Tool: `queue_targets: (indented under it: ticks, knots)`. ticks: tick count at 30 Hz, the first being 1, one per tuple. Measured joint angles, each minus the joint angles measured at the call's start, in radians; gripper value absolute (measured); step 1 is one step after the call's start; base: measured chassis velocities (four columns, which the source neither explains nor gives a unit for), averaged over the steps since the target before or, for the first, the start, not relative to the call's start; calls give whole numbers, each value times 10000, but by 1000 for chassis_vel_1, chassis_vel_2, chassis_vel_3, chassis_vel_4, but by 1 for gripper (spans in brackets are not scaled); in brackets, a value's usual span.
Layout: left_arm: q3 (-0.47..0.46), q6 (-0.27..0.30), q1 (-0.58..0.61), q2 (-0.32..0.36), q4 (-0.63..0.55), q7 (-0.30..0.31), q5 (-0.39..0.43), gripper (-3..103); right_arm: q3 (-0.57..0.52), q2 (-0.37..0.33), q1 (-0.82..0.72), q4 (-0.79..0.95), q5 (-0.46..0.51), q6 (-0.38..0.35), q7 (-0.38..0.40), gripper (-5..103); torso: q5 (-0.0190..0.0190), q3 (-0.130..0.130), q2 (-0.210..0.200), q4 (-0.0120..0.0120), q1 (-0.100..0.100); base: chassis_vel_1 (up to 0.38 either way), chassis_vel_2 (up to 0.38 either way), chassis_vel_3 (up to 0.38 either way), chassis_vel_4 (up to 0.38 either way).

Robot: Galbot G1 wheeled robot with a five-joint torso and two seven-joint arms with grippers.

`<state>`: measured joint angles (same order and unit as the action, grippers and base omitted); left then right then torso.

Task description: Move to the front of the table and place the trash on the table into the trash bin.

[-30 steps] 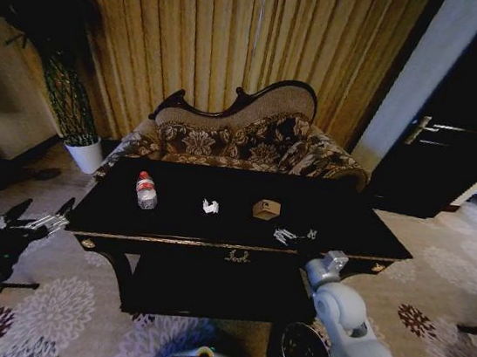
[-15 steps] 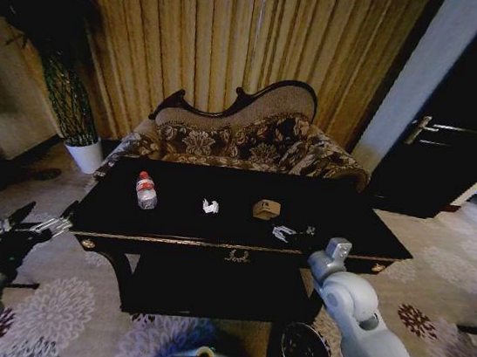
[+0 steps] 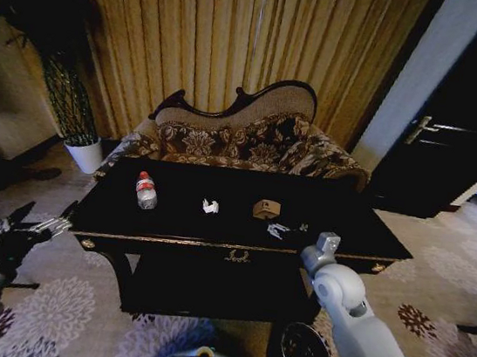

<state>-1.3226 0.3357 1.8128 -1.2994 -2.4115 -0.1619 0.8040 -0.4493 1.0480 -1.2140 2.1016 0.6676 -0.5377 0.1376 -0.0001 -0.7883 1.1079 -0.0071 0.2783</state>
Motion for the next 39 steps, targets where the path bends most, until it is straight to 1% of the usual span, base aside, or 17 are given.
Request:
queue_targets:
  ticks: [16,25,26,27,28,29,30,31,32,35,36,37,39]
  knots:
    - [23,-15,-15,-55,18,-30,-67,100,451,21,549,-410,53,25,13,100,0,0,0,0,0,0,0,0,0]
    - [25,-76,-31,-82,43,-138,-62,100,473,-28,748,-655,26,74,79,101,0,0,0,0,0,0,0,0,0]
    - [34,-79,-31,-94,43,-143,-67,100,474,-28,766,-675,25,77,116,96,0,0,1,0,0,0,0,0,0]
    - [34,-79,-31,-94,43,-143,-67,100,474,-28,766,-675,25,77,116,96,0,0,1,0,0,0,0,0,0]
    - [43,-82,-31,-100,43,-152,-71,100,483,-29,784,-699,25,80,170,91,0,0,0,0,0,0,0,0,0]
    - [43,-82,-31,-100,43,-152,-71,100,483,-29,784,-699,25,80,170,91,0,0,0,0,0,0,0,0,0]
    - [47,-84,-31,-104,42,-166,-73,100,486,-29,786,-716,24,83,195,86,0,0,0,0,0,0,0,0,0]
    - [49,-94,-31,-106,41,-195,-75,100,488,-25,785,-732,19,88,206,75,0,0,0,0,0,0,0,0,0]
    - [49,-110,-29,-112,41,-223,-76,100,488,-19,776,-741,14,93,208,70,0,0,0,0,0,0,0,0,0]
    - [49,-114,-24,-118,41,-239,-77,100,489,-10,769,-747,9,99,208,70,0,0,0,0,0,0,0,0,0]
    - [49,-124,-5,-132,41,-262,-79,100,488,3,753,-754,1,109,208,58,0,0,0,0,0,0,0,0,0]
    - [45,-142,5,-140,47,-292,-81,100,489,4,742,-755,-2,111,208,52,0,0,0,0,0,0,0,0,0]
    - [36,-157,11,-142,58,-325,-82,100,489,4,736,-755,-3,113,208,52,0,0,0,0,0,0,0,0,0]
